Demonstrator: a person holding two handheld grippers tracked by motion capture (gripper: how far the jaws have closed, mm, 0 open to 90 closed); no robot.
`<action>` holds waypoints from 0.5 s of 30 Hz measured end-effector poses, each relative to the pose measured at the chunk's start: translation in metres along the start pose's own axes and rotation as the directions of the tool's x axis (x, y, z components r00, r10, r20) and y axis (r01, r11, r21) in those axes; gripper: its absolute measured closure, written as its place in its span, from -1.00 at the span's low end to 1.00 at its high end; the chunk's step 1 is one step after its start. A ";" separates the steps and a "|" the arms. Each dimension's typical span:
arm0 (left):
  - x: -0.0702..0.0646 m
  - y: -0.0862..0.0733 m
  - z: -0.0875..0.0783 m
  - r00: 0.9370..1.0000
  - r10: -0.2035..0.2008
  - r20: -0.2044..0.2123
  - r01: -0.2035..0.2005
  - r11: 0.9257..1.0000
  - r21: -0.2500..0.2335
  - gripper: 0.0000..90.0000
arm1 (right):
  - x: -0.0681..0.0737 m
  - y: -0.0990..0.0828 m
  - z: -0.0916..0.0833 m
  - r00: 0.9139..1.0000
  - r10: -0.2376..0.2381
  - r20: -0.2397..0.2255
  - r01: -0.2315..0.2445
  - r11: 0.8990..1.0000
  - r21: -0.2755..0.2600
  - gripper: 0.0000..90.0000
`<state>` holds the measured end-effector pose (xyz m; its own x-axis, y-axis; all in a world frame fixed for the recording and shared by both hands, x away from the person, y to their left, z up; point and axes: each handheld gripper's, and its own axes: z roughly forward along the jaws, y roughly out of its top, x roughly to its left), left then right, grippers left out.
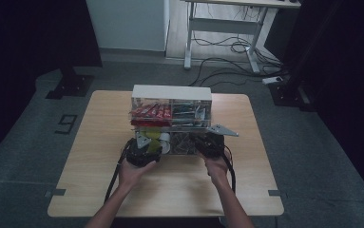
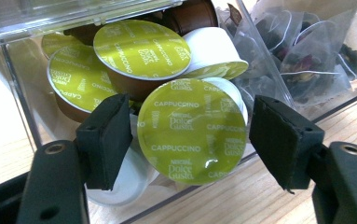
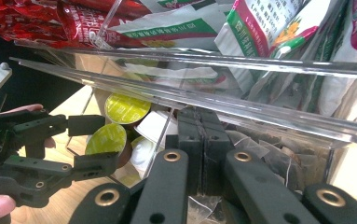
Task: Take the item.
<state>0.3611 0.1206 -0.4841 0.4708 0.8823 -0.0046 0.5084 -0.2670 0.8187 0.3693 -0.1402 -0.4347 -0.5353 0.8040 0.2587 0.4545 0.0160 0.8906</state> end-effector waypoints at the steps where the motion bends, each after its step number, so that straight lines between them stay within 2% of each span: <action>1: 0.000 0.000 -0.001 1.000 -0.007 0.007 0.007 1.000 -0.001 -0.33 | 0.000 0.000 0.000 1.000 0.000 0.000 0.000 1.000 -0.001 0.97; 15: -0.004 -0.001 0.002 1.000 0.012 -0.013 -0.012 1.000 0.000 -0.29 | 0.000 -0.001 0.000 1.000 0.002 0.001 -0.002 1.000 -0.003 0.97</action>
<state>0.3599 0.1169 -0.4861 0.4673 0.8840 0.0125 0.5026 -0.2773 0.8188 0.3691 -0.1406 -0.4354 -0.5339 0.8046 0.2600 0.4532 0.0127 0.8913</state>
